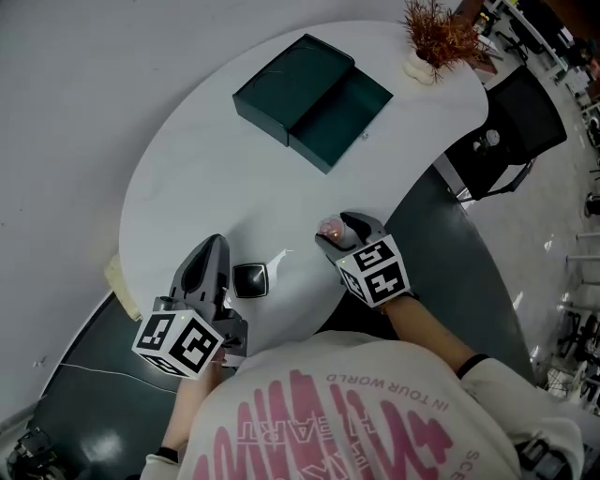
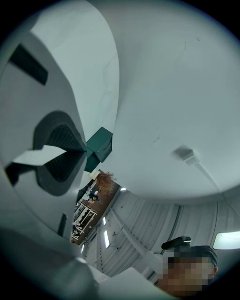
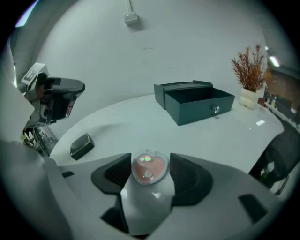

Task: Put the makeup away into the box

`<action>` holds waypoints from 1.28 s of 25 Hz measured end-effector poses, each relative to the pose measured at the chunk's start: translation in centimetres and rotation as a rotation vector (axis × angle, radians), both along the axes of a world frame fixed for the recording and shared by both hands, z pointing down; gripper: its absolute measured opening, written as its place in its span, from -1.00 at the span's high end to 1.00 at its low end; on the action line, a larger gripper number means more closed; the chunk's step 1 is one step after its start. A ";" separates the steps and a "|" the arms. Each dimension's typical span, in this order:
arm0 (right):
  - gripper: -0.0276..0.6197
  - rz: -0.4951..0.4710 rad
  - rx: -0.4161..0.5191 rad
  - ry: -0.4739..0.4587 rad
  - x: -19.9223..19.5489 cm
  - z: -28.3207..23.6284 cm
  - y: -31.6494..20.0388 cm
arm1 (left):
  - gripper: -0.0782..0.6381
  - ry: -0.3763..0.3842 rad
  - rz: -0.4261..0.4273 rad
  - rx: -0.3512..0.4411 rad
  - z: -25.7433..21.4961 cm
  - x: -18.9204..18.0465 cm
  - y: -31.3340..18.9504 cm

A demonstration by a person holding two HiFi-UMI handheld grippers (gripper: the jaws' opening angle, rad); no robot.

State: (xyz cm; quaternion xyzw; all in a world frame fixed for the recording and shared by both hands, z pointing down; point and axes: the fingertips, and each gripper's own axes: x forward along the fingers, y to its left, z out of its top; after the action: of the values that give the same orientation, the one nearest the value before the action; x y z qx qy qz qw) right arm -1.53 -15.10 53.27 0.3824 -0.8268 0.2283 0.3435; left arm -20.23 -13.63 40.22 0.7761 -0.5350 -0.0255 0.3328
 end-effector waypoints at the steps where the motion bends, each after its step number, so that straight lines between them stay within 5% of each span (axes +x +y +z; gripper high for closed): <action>1: 0.14 -0.025 0.010 0.014 0.1 0.0 0.0 | 0.78 0.002 -0.007 0.000 0.0 0.2 -0.1; 9: 0.19 -0.193 -0.036 -0.020 0.4 0.1 0.3 | 0.78 -0.004 -0.130 0.027 -1.1 2.3 -0.7; 23: 0.20 0.009 -0.098 -0.359 10.8 -5.9 -7.6 | 0.78 -0.023 -0.269 0.120 -4.6 10.7 -1.4; 32: 0.20 -0.030 -0.079 -0.409 14.1 -8.0 -9.0 | 0.78 0.005 -0.284 0.141 -4.7 15.5 -2.2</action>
State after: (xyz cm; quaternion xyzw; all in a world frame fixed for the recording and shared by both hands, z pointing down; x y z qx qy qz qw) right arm 12.58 -24.06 45.24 0.3021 -0.8753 0.3282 0.1867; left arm -4.71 -15.81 35.54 0.7141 -0.6354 -0.1115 0.2720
